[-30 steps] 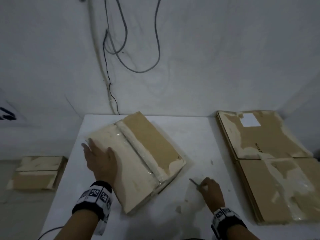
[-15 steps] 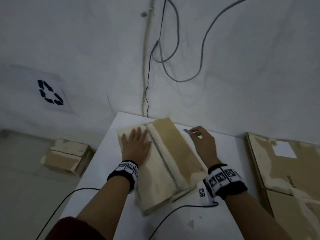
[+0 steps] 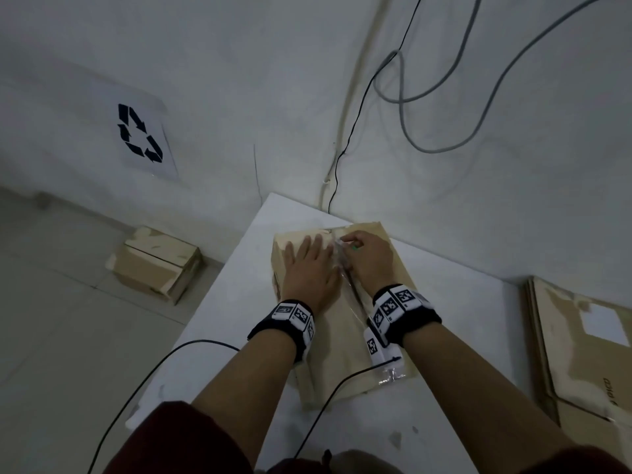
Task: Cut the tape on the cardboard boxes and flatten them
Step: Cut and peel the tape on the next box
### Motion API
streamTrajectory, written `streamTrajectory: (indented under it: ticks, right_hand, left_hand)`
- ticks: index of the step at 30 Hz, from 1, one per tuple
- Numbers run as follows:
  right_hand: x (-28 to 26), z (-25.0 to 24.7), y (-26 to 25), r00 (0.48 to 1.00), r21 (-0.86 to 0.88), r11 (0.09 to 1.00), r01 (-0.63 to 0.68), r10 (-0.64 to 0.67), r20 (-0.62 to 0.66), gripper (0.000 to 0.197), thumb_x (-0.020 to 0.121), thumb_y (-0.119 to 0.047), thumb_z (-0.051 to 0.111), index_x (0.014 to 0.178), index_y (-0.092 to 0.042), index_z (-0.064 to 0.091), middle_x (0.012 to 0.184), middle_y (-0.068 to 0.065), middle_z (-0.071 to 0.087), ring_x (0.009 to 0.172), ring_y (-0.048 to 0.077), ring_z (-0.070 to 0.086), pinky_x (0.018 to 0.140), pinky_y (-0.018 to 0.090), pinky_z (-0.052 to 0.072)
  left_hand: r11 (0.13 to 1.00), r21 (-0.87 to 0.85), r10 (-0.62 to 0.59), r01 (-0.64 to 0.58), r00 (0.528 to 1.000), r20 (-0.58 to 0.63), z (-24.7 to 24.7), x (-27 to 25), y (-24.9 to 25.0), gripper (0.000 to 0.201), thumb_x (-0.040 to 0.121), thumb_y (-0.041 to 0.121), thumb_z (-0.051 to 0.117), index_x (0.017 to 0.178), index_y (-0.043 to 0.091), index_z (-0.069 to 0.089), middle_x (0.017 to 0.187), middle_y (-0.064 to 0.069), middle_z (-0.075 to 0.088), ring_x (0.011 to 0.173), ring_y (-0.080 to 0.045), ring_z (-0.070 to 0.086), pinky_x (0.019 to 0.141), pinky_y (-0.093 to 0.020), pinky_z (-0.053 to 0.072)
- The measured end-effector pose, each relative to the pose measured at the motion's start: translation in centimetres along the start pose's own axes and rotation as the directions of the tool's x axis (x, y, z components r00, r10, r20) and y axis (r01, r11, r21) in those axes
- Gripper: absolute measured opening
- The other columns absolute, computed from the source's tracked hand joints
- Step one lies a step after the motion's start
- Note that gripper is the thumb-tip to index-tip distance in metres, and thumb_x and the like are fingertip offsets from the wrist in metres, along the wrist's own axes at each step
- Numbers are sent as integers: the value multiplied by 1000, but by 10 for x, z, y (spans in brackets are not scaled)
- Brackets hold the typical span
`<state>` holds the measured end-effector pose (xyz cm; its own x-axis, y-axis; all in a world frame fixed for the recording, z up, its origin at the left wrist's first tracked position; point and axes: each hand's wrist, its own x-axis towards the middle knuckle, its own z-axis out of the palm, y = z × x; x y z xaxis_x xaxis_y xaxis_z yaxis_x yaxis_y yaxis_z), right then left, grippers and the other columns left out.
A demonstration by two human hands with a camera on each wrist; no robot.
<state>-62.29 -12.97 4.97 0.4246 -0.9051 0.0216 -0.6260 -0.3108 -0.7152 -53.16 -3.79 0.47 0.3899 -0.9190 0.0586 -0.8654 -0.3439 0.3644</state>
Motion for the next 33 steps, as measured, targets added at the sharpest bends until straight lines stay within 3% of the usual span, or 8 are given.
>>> streamTrajectory:
  ticks: [10, 19, 22, 28, 33]
  right_hand:
    - [-10, 2, -4, 997, -157, 984, 79, -80, 5, 17, 92, -24, 65, 99, -10, 72, 102, 6, 70, 95, 22, 62, 84, 30, 45]
    - [-13, 2, -8, 992, -355, 928, 109, -80, 95, 21, 96, -21, 56, 101, -7, 70, 107, 13, 65, 98, 30, 61, 82, 35, 45]
    - [-24, 3, -5, 987, -452, 882, 131, -72, 147, 24, 97, -19, 51, 102, -6, 70, 105, 14, 65, 96, 32, 62, 75, 35, 42]
    - [-53, -9, 9, 988, -435, 894, 105, -43, 150, 22, 97, -17, 51, 103, -7, 70, 105, 13, 64, 97, 31, 60, 81, 39, 45]
    - [-100, -23, 26, 988, -449, 892, 54, 18, 155, 23, 98, -17, 49, 102, -6, 70, 102, 11, 62, 93, 29, 60, 78, 38, 47]
  left_hand:
    - [998, -55, -9, 9, 1000, -9, 1, 1, -1, 54, 100, 40, 27, 151, 23, 28, 160, -4, 18, 148, -24, 9, 118, -51, -5]
    - [1000, -19, -18, 18, 999, 38, -4, 1, 1, 54, 100, 39, 27, 151, 22, 26, 161, -4, 16, 148, -25, 7, 118, -52, -5]
    - [1000, -16, -23, 24, 999, 38, -5, 1, 2, 54, 100, 40, 26, 150, 21, 30, 161, -4, 16, 148, -24, 7, 118, -52, -5]
    - [1000, 0, -26, 26, 998, 53, -6, 0, 3, 61, 97, 50, 32, 150, 21, 28, 161, -3, 14, 149, -24, 6, 118, -53, -5]
    - [1000, -2, -23, 23, 997, 70, -5, 1, 1, 61, 97, 52, 36, 150, 22, 28, 161, -3, 14, 149, -24, 6, 117, -52, -6]
